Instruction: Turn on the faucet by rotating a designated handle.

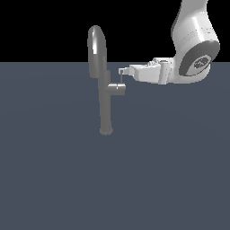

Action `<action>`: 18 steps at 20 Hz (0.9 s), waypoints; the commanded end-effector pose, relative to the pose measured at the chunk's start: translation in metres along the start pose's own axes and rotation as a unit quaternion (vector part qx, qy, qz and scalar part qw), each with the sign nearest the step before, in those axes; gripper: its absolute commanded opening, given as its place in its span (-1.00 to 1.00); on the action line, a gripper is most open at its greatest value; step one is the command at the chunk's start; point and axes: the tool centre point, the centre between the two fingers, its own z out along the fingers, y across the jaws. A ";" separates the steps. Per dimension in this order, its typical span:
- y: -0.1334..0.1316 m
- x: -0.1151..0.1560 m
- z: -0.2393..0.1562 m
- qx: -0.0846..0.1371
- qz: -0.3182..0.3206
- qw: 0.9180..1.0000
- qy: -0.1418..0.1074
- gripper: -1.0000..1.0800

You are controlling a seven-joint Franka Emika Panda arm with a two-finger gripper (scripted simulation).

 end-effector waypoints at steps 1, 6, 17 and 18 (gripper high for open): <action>0.007 -0.003 0.000 0.000 0.000 1.000 0.000 -1.00; 0.012 -0.002 0.000 0.002 0.000 1.000 0.001 -1.00; 0.034 -0.005 0.000 0.003 -0.005 1.000 0.002 -1.00; 0.037 -0.003 0.000 0.003 -0.005 1.000 0.002 -1.00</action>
